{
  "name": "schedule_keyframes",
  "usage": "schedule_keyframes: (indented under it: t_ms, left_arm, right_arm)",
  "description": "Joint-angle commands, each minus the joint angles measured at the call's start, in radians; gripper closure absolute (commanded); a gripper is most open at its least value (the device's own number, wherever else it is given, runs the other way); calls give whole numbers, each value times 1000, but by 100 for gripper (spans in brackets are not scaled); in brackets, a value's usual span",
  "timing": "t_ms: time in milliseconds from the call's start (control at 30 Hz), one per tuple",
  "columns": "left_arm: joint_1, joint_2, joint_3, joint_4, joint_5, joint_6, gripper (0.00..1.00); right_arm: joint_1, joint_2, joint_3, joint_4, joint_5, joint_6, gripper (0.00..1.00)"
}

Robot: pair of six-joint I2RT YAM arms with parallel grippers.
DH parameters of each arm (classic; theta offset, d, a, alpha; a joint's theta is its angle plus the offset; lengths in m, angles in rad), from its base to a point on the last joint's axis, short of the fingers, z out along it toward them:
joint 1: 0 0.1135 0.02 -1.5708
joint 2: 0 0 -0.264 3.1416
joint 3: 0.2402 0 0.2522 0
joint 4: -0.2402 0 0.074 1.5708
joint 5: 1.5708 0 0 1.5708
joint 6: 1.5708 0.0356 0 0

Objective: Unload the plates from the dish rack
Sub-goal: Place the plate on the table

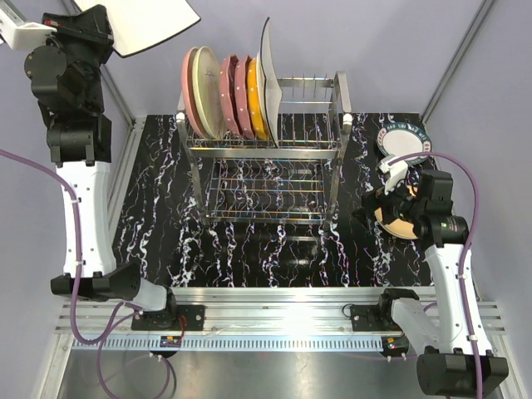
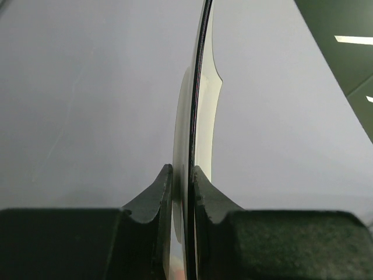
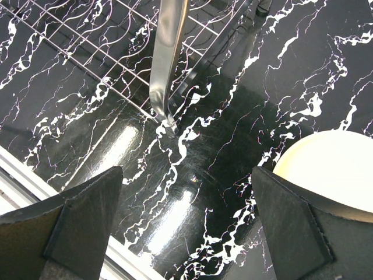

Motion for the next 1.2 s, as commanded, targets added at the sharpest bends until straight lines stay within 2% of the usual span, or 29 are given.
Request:
schedule_keyframes:
  t_ms: [0,200,433,1167]
  left_arm:
    - [53,-52,-68,302,-15,-120,100]
    - [70,-134,-270,371,-142,-75,100]
    - [96,-170,-438,420,-245,-63,100]
    - [114,-154,-816,623,-343,-92,100]
  right_arm:
    - [-1,6,-3,35,-17,2,0]
    - [-1,14,-6,35,-14,1,0]
    - [-1,20,-6,35,-12,1,0]
    - [-1,27,-13,29,-4,-5,0]
